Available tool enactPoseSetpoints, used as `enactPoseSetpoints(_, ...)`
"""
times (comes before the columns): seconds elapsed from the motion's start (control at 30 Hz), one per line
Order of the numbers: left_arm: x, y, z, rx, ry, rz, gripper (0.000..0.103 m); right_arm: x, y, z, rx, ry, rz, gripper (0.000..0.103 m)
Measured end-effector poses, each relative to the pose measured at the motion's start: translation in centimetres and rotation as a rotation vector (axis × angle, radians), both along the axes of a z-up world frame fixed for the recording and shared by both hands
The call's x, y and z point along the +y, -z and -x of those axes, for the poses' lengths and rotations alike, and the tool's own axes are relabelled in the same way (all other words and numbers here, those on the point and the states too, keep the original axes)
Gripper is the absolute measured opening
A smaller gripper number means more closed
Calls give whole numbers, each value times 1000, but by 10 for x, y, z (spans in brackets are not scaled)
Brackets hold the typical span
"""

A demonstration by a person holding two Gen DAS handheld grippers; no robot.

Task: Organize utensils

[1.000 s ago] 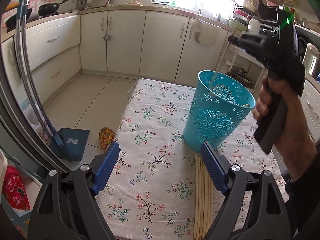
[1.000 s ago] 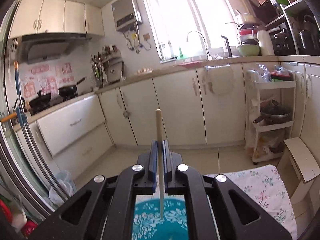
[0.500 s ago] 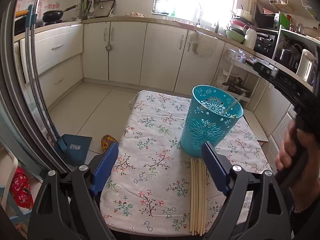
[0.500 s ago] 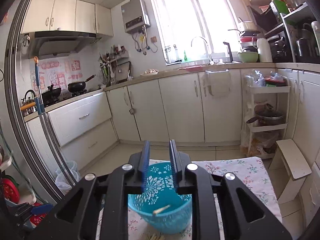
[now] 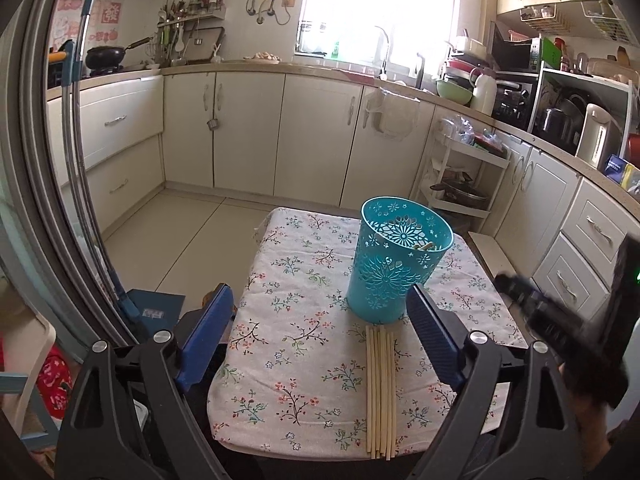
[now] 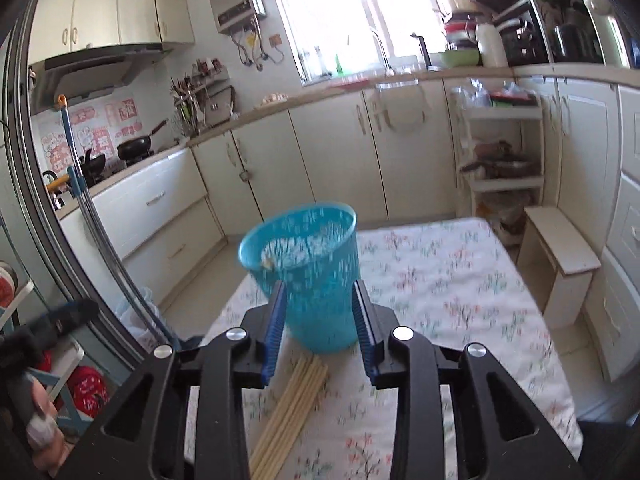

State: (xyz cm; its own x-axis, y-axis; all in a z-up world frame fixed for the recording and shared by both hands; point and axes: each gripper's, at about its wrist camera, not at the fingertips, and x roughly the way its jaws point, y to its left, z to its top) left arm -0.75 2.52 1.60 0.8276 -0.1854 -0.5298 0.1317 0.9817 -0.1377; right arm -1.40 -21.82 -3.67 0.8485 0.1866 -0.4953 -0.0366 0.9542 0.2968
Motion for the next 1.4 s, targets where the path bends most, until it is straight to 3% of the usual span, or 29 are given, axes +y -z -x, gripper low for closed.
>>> enactPoseSetpoints(0.17, 8, -1, 8, -9, -8, 9, 86, 17, 26, 8, 95, -32, 3, 34)
enactPoseSetpoints(0.67, 23, 1, 13, 0, -31, 36, 87, 43, 56, 12, 215, -75, 35, 41)
enactPoseSetpoints(1.4, 25, 8, 11, 21, -40, 38, 87, 45, 68, 15, 264, -57, 58, 42)
